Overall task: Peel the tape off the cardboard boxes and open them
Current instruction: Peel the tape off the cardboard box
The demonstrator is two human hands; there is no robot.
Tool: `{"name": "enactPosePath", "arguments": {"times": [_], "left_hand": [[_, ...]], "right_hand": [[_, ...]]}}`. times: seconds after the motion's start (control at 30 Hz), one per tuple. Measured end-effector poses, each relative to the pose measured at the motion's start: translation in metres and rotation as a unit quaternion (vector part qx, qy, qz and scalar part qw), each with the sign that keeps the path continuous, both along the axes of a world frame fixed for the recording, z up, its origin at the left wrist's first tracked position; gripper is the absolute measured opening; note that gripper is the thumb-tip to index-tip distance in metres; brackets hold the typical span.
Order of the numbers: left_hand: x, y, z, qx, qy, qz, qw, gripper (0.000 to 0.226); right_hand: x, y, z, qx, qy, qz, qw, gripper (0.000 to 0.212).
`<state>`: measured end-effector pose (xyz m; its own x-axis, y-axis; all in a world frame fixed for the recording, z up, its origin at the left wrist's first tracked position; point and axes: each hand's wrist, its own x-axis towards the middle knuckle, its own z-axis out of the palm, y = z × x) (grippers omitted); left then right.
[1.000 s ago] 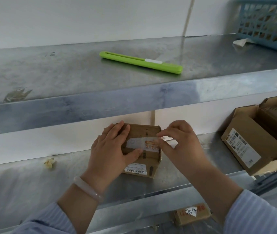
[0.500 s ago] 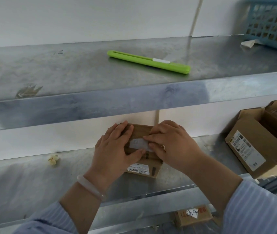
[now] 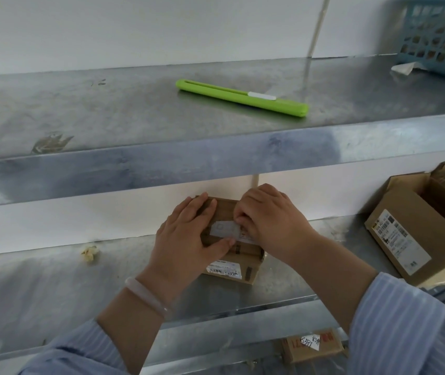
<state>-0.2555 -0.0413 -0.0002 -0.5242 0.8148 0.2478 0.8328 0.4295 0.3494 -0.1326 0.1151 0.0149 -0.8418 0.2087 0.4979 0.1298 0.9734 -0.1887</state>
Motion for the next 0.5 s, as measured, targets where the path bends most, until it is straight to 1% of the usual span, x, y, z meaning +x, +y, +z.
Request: {"name": "enactPosePath", "arguments": {"times": [0.17, 0.23, 0.3, 0.4, 0.5], "left_hand": [[0.0003, -0.0005, 0.0002, -0.006, -0.004, -0.001, 1.0, 0.094], [0.0004, 0.0005, 0.0005, -0.006, -0.007, 0.001, 1.0, 0.095], [0.0005, 0.0013, 0.0013, -0.005, -0.011, 0.002, 1.0, 0.095], [0.0003, 0.0015, 0.0016, -0.011, -0.006, -0.003, 1.0, 0.096], [0.0, 0.0003, 0.0009, -0.013, -0.007, -0.003, 1.0, 0.095]], "right_hand": [[-0.0008, 0.0062, 0.0037, -0.02, -0.017, 0.014, 1.0, 0.023], [-0.0018, 0.0046, 0.0067, -0.021, -0.024, 0.011, 0.999, 0.019], [-0.0031, 0.0026, 0.0082, -0.018, -0.04, -0.003, 0.999, 0.009], [-0.0045, 0.0007, 0.0071, 0.015, -0.057, -0.012, 0.998, 0.008], [-0.0051, 0.0004, 0.0031, 0.052, -0.038, 0.002, 0.998, 0.017]]}}
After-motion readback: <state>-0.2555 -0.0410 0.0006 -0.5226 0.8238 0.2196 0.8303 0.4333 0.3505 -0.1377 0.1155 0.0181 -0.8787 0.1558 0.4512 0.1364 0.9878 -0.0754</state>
